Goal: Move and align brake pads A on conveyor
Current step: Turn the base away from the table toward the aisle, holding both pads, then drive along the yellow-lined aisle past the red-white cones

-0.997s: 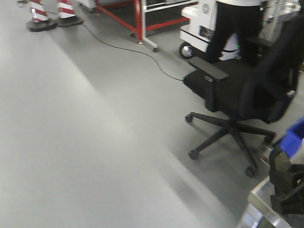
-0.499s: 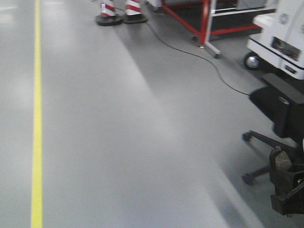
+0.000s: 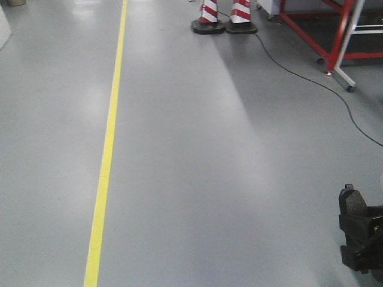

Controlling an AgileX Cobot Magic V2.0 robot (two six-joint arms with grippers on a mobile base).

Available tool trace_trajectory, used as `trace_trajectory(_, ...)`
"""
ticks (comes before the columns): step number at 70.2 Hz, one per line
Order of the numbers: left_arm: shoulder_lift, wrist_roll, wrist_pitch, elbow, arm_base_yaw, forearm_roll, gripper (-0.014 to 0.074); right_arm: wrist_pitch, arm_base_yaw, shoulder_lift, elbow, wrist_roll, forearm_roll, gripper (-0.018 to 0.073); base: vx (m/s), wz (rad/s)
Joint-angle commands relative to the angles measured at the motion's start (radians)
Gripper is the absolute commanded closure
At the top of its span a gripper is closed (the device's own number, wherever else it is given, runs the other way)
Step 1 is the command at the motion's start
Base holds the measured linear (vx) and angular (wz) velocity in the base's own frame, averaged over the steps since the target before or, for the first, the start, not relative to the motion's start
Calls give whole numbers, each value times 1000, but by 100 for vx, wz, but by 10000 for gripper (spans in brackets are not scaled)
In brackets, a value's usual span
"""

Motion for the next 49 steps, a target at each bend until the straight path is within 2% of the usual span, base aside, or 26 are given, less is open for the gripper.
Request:
trace_trajectory(1, -5, -3, -74, -33, 0, -2, 405, -78, -3, -7, -31, -9, 6, 563, 17, 29)
trace_trajectory(49, -5, -3, -74, -33, 0, -2, 405, -78, -3, -7, -31, -9, 6, 563, 19, 11)
